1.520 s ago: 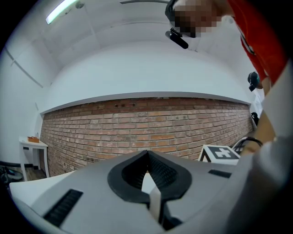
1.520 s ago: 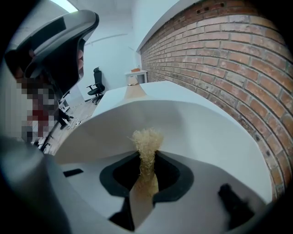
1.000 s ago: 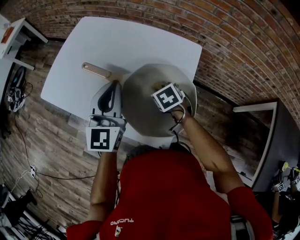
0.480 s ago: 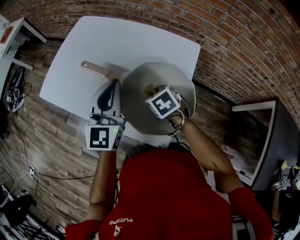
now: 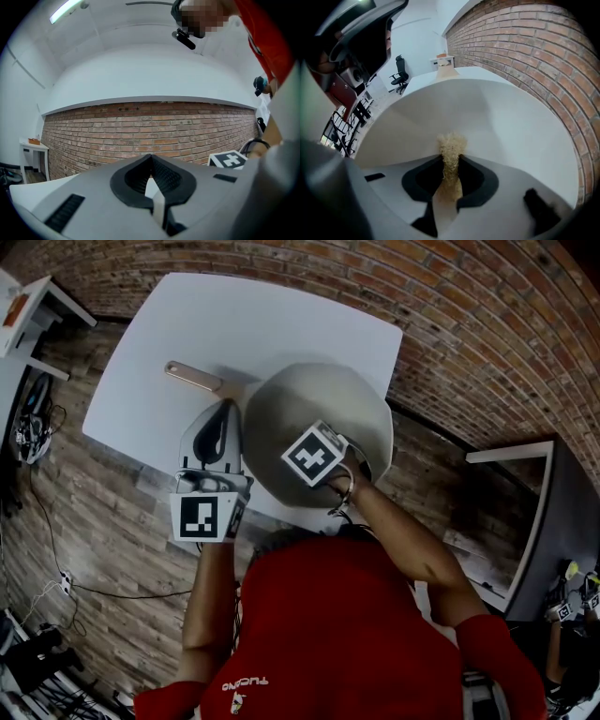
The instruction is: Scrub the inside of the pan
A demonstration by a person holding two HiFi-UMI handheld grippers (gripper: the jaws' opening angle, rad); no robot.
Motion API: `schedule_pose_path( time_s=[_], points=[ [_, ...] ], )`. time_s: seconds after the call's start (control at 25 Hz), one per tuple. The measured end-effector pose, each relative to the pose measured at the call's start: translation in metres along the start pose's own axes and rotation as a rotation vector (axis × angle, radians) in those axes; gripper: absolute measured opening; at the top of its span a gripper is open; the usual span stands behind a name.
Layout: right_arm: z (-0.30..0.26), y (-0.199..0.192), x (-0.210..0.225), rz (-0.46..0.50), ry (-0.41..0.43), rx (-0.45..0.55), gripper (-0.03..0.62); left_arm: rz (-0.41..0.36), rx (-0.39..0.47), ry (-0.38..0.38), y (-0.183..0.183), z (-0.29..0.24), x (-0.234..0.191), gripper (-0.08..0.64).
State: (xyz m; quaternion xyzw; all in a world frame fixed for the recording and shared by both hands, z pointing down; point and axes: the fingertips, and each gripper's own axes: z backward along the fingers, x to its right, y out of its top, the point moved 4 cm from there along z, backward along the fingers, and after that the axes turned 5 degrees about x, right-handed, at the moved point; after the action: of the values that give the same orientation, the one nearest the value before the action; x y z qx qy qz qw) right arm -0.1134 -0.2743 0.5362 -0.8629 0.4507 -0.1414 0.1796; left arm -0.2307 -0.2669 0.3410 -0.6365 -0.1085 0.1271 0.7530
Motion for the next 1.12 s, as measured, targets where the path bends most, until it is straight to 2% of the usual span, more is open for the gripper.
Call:
schedule_pose_path(
  time_s=[0.4,0.56,0.72,0.84,1.0,1.12],
  points=[
    [0.017,-0.019,0.050,-0.079,-0.101,-0.052,0.086,0.010,-0.013,-0.011,-0.002,-0.003,0.005,0.012],
    [0.022,-0.023,0.061,-0.084,-0.146,-0.063,0.086,0.013,-0.011,-0.022,-0.004,-0.005,0.008,0.012],
    [0.027,-0.025,0.063,-0.071,-0.156,-0.061,0.086,0.009,-0.022,-0.015,-0.006,-0.006,0.009,0.012],
    [0.033,-0.021,0.050,-0.036,-0.113,-0.046,0.086,0.008,-0.020,-0.009,-0.005,-0.006,0.009,0.012],
    [0.037,-0.011,0.009,0.003,0.031,-0.032,0.086,0.010,-0.005,-0.010,-0.003,-0.004,0.005,0.012],
    [0.034,-0.007,-0.011,0.070,0.070,-0.041,0.086,0.012,0.000,-0.007,-0.002,-0.003,0.005,0.012]
  ],
)
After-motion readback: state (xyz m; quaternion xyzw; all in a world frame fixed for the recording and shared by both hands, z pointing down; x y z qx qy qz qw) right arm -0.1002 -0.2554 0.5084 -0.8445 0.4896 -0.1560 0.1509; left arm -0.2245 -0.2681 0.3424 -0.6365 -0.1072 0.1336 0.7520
